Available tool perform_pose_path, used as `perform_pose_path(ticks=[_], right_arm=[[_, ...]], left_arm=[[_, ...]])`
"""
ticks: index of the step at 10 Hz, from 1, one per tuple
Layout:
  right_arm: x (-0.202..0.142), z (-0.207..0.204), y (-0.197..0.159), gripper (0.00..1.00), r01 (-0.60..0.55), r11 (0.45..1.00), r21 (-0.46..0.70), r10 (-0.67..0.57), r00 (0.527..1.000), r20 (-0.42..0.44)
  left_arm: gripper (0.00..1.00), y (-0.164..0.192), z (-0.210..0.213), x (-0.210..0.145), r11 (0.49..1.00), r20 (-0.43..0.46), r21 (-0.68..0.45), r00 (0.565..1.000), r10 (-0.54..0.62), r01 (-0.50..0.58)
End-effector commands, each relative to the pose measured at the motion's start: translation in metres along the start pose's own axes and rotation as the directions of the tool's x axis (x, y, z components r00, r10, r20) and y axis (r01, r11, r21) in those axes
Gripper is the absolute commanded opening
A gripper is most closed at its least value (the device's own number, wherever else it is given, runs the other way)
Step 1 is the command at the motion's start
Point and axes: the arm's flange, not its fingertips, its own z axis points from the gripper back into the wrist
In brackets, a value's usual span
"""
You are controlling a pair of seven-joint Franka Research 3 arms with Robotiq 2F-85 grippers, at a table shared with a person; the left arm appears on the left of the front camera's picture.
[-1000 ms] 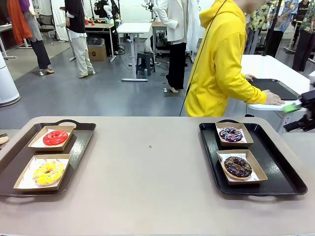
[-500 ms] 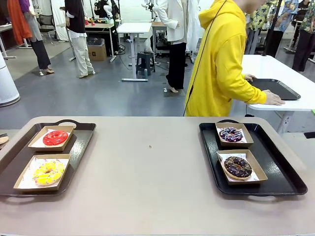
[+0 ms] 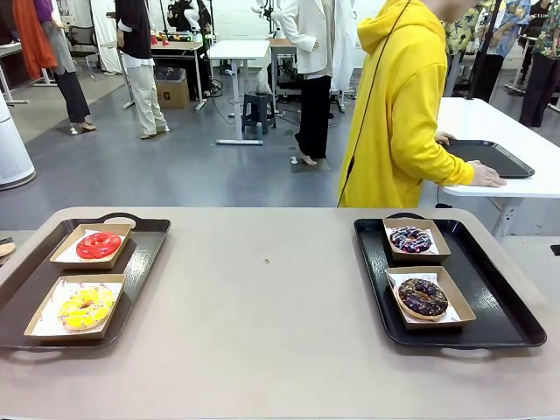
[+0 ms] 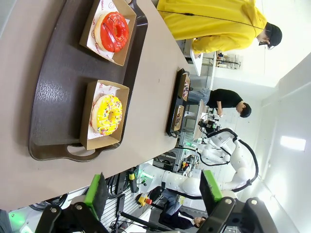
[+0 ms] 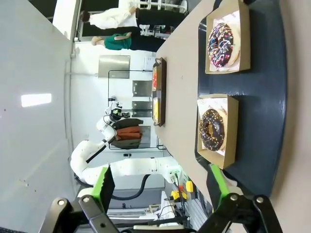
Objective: Individually package the donuts and arrange them on the tray.
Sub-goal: Place the picked Paper togo box on the Handle tray.
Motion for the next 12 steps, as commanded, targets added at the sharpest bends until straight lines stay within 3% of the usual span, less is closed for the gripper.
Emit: perform_pose_path(ticks=[1,12], right_arm=[[0.0013,-0.002,-0.0022,1.0,0.007,1.0,0.017,-0.007,1.0,-0.016],[0.0013,-0.002,-0.0022,1.0,0.007,1.0,0.017,-0.007,1.0,-0.016]], left_arm=[[1.0,-0.0008,0.001,-0.0009,1.0,0.012,-0.006,1.0,-0.005,0.005],[1.0,-0.0008,0.001,-0.0009,1.0,0.012,-0.006,1.0,-0.005,0.005]])
